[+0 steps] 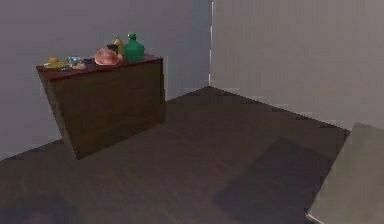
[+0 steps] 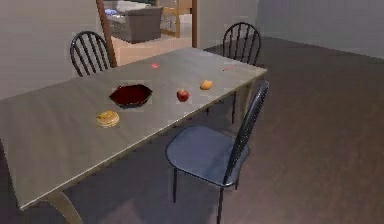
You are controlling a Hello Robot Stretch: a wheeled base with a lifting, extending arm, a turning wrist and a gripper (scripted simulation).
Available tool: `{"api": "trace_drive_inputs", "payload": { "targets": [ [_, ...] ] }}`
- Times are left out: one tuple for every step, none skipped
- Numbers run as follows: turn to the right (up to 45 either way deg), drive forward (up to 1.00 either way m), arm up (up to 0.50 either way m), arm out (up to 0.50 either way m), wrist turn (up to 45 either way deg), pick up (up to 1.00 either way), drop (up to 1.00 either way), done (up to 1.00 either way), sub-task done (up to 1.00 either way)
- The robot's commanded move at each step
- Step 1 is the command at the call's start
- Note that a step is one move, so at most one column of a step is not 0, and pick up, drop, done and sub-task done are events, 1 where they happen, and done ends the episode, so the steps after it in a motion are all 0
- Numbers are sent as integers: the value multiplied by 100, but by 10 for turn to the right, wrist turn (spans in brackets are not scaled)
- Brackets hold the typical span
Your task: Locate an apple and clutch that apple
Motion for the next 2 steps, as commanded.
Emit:
{"api": "trace_drive_inputs", "payload": {
  "targets": [
    [450, 0, 0, 0, 0, 0, 0, 0, 0],
    [450, 0, 0, 0, 0, 0, 0, 0, 0]
  ]
}}
